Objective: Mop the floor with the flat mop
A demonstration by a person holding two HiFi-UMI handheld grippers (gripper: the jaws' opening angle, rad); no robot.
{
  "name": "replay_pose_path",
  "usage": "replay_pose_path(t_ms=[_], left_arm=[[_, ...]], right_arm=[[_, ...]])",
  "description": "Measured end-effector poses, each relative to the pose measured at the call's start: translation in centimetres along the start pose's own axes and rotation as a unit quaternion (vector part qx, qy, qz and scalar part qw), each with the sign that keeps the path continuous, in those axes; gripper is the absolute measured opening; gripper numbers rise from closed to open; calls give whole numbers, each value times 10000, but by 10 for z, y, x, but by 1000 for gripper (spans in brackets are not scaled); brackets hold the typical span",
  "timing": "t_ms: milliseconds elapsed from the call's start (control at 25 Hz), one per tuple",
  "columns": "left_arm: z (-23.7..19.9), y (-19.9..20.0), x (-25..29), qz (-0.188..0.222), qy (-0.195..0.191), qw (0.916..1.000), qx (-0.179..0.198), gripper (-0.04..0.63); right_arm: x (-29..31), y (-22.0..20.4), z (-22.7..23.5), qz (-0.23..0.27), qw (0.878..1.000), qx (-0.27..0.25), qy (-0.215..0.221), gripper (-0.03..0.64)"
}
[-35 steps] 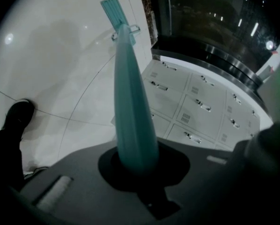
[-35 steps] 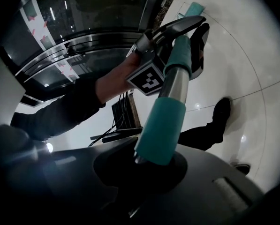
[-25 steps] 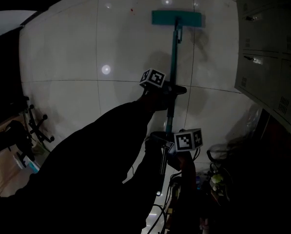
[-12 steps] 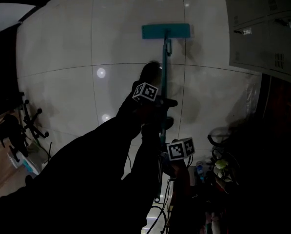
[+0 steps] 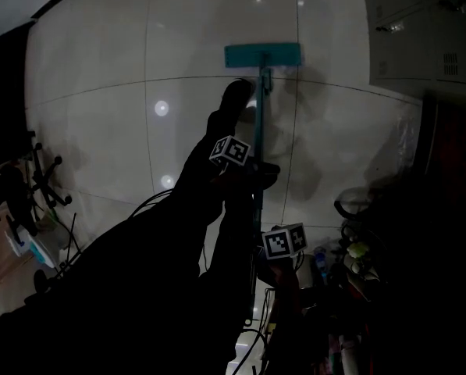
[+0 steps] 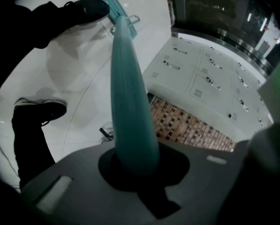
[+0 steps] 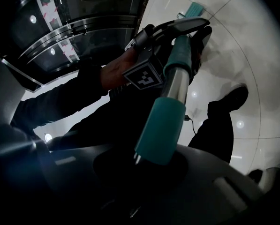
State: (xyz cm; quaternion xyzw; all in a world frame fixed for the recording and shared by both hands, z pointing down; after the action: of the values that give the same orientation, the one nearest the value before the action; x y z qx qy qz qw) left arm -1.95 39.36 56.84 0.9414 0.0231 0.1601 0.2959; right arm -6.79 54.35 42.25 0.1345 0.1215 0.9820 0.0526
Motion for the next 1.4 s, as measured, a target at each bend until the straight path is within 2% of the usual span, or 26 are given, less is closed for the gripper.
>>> replay_pose_path(t_ms=[280, 600, 1000, 1400], left_arm=[[-11, -5, 4, -20, 13, 10000, -53, 43], [8, 30, -5, 98, -31, 9999, -107, 43], [69, 119, -27, 74, -129, 9998, -152, 43], [148, 231, -60, -54, -163, 9997, -153, 41]], right_arm=[[2, -6, 6, 60, 9999, 64, 98, 55], [0, 34, -4, 63, 9998, 109, 141, 57], [-10, 138, -34, 13, 9998, 162, 84, 57], [-16, 275, -76, 124, 9997, 205, 95, 57]])
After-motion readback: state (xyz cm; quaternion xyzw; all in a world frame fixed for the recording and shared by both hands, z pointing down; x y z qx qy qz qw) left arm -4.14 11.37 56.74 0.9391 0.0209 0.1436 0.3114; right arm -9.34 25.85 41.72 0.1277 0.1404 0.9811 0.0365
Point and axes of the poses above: the fingertips, and each gripper's own axes: x forward along the fingers, z to its right, y out of its top, the point moved 4 cm from there along -x, backward along the fingers, and after that the axes turned 3 degrees about -x, right-handed, at the moved point
